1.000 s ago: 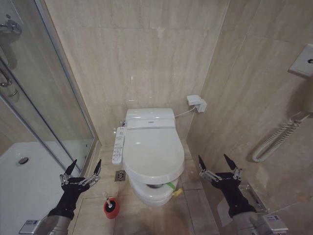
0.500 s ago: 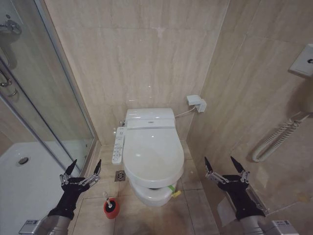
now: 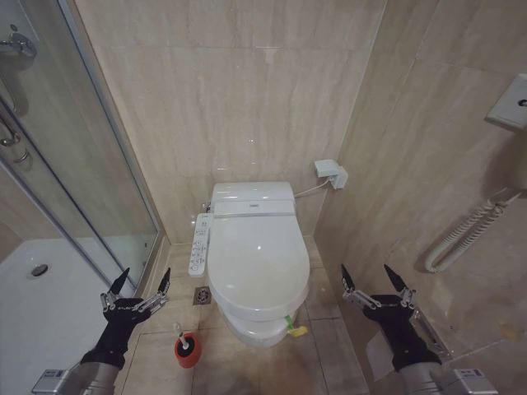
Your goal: Open the toilet lid, clean the toilet bowl with a toilet brush, close the toilet lid, and flush.
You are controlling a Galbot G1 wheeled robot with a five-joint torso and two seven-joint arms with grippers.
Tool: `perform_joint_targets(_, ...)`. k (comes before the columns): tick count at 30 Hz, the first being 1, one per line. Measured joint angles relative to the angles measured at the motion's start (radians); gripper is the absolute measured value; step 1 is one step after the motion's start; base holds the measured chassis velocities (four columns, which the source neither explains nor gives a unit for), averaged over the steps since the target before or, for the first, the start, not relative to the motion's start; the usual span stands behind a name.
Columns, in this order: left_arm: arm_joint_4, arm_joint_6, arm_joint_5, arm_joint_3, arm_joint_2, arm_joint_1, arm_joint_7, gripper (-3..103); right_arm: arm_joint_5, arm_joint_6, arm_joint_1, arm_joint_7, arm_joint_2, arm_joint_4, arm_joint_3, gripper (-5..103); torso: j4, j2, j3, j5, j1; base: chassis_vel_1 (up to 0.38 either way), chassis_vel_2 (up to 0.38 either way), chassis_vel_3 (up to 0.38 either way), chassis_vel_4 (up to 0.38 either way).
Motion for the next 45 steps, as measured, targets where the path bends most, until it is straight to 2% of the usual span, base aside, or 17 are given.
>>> perform_joint_targets(15, 0.000, 0.000, 0.000, 0.000, 0.000, 0.000, 0.000, 100, 0.031, -0.036, -0.004, -0.002, 0.001, -0.001, -0.015, 100, 0.0000, 0.000, 0.000, 0.0000, 0.000, 0.000, 0.000, 0.000, 0.000)
perform_joint_targets(45, 0.000, 0.000, 0.000, 0.000, 0.000, 0.000, 0.000, 100, 0.031, -0.037, -0.005, -0.003, 0.002, -0.001, -0.015, 100, 0.0000, 0.000, 0.000, 0.0000, 0.000, 0.000, 0.000, 0.000, 0.000)
